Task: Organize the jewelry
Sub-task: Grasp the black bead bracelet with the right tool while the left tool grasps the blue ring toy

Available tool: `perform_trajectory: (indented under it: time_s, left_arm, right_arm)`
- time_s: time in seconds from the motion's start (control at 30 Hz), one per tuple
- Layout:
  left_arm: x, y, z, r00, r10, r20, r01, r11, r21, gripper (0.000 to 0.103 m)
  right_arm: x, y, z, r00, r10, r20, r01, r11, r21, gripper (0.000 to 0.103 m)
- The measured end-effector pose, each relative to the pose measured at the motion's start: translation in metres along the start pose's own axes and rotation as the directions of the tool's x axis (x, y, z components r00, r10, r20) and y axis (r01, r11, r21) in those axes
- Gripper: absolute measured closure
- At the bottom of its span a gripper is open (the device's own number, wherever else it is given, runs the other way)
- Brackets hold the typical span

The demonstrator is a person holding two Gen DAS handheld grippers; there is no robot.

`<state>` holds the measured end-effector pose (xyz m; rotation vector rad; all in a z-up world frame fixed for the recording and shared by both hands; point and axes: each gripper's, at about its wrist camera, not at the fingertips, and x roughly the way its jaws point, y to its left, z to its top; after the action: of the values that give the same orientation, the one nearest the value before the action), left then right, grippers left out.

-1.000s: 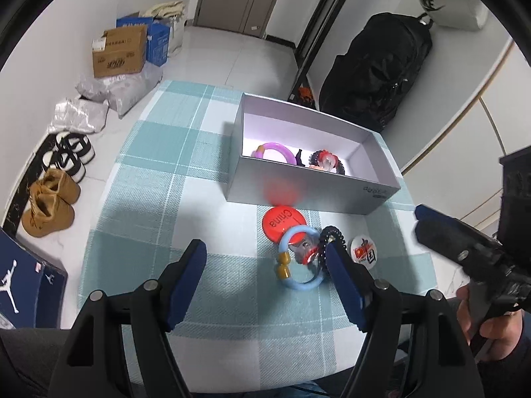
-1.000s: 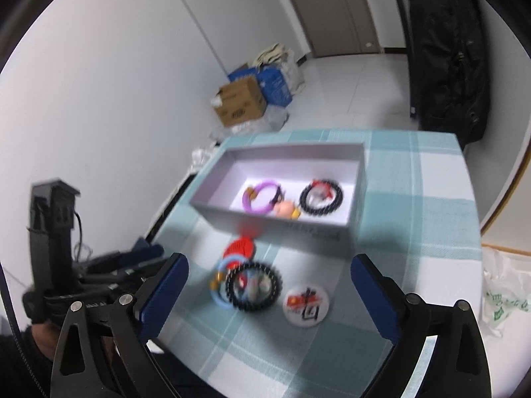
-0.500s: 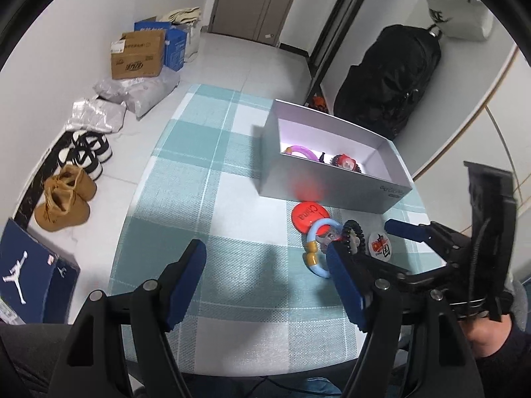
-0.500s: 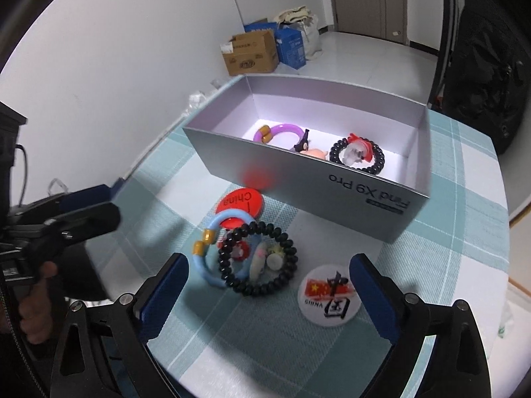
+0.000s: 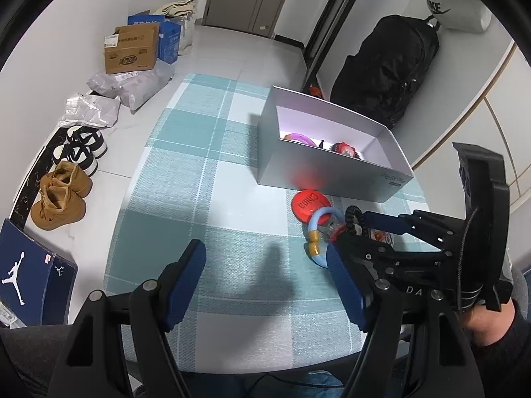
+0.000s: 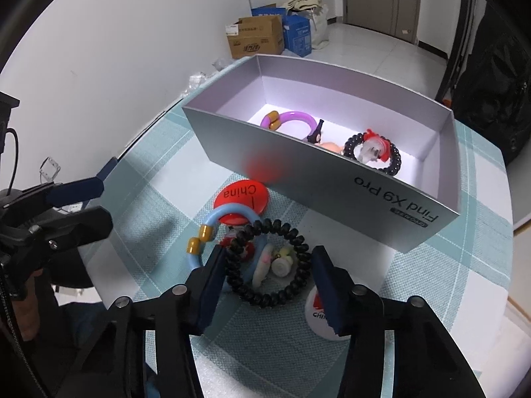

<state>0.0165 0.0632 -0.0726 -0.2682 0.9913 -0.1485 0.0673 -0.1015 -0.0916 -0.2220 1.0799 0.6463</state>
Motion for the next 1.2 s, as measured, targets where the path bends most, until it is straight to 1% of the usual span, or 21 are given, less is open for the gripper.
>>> perform_trajectory:
  time_s: [0.17, 0.27, 0.33, 0.43, 0.5, 0.6, 0.7, 0.77, 0.87, 1.0, 1.07, 1.1, 1.13, 1.2]
  left_arm:
    - [0.007, -0.006, -0.002, 0.999, -0.008, -0.034, 0.009, 1.000, 0.023, 0.032]
    - [0.013, -0.019, -0.002, 0.999, 0.030, -0.044, -0.027, 0.997, 0.070, 0.032]
    - [0.016, -0.031, -0.003, 0.998, 0.038, -0.042, -0.033, 0.994, 0.109, 0.032]
    - [0.024, -0.052, -0.006, 0.996, 0.071, -0.048, -0.060, 0.979, 0.194, 0.032]
    - [0.033, -0.064, -0.011, 0.993, 0.094, -0.069, -0.074, 0.966, 0.249, 0.032]
    - [0.044, -0.071, -0.015, 0.985, 0.151, -0.084, -0.119, 0.947, 0.299, 0.032]
    - [0.053, -0.074, -0.016, 0.976, 0.198, -0.092, -0.159, 0.934, 0.320, 0.032]
    - [0.053, -0.072, -0.014, 0.977, 0.191, -0.091, -0.154, 0.938, 0.311, 0.032]
    - [0.055, -0.070, -0.009, 0.974, 0.209, -0.085, -0.173, 0.934, 0.313, 0.032]
    - [0.057, -0.076, -0.010, 0.976, 0.208, -0.059, -0.173, 0.915, 0.364, 0.032]
    - [0.057, -0.077, -0.009, 0.980, 0.188, -0.067, -0.150, 0.916, 0.373, 0.038]
    - [0.057, -0.076, -0.008, 0.983, 0.167, -0.078, -0.126, 0.920, 0.371, 0.049]
    - [0.057, -0.076, -0.006, 0.985, 0.141, -0.094, -0.098, 0.925, 0.368, 0.054]
    - [0.057, -0.077, -0.007, 0.986, 0.131, -0.100, -0.086, 0.925, 0.371, 0.054]
  right_arm:
    - [-0.012, -0.010, -0.003, 0.999, 0.038, 0.018, -0.038, 0.998, 0.056, 0.055]
    - [-0.021, -0.016, -0.003, 0.997, 0.059, 0.045, -0.063, 0.993, 0.095, 0.055]
    - [-0.029, -0.019, -0.002, 0.995, 0.070, 0.068, -0.078, 0.990, 0.115, 0.055]
    - [-0.044, -0.031, -0.005, 0.991, 0.081, 0.105, -0.097, 0.982, 0.162, 0.055]
    - [-0.051, -0.037, -0.007, 0.989, 0.079, 0.124, -0.102, 0.977, 0.189, 0.055]
    - [-0.065, -0.052, -0.014, 0.988, 0.054, 0.148, -0.088, 0.968, 0.235, 0.056]
    - [-0.076, -0.064, -0.019, 0.985, 0.039, 0.169, -0.086, 0.956, 0.279, 0.056]
    - [-0.081, -0.071, -0.021, 0.983, 0.042, 0.181, -0.096, 0.949, 0.300, 0.056]
    - [-0.085, -0.076, -0.022, 0.981, 0.041, 0.190, -0.101, 0.943, 0.317, 0.056]
    - [-0.087, -0.082, -0.025, 0.980, 0.048, 0.194, -0.112, 0.936, 0.334, 0.056]
    - [-0.089, -0.084, -0.027, 0.980, 0.052, 0.193, -0.117, 0.932, 0.342, 0.056]
    - [-0.089, -0.085, -0.027, 0.980, 0.054, 0.193, -0.120, 0.931, 0.346, 0.056]
    - [-0.090, -0.085, -0.027, 0.979, 0.058, 0.195, -0.124, 0.929, 0.348, 0.056]
    - [-0.091, -0.085, -0.027, 0.978, 0.057, 0.201, -0.126, 0.930, 0.346, 0.056]
